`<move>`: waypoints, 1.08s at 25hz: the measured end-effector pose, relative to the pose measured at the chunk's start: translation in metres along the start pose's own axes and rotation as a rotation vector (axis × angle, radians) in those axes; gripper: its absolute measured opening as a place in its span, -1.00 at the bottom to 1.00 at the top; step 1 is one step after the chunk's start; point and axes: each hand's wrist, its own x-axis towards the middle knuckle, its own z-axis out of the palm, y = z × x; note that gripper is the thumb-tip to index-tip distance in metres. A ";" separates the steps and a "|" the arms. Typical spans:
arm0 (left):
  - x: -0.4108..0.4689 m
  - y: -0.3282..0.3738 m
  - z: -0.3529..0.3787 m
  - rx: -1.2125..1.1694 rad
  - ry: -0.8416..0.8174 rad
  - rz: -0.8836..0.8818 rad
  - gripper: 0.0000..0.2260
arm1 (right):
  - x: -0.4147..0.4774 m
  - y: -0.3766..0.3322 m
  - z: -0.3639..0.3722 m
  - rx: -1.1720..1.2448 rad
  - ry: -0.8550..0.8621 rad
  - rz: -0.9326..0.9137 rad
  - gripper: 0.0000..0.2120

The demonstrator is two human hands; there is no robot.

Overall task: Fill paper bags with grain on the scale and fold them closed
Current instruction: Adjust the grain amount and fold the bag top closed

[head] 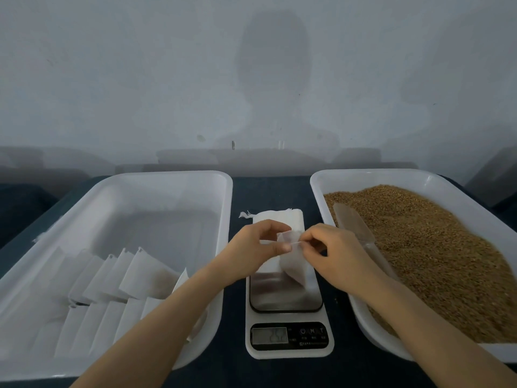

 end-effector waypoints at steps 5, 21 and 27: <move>0.000 0.001 0.001 -0.021 -0.004 -0.043 -0.72 | -0.002 0.002 -0.006 0.059 0.018 0.061 -0.92; -0.001 0.003 0.004 -0.049 0.206 -0.140 -0.85 | -0.001 0.003 -0.008 0.214 0.125 0.209 -0.83; -0.006 0.004 0.001 -0.002 0.125 -0.041 -0.78 | -0.002 0.001 -0.007 0.121 0.093 0.085 -0.79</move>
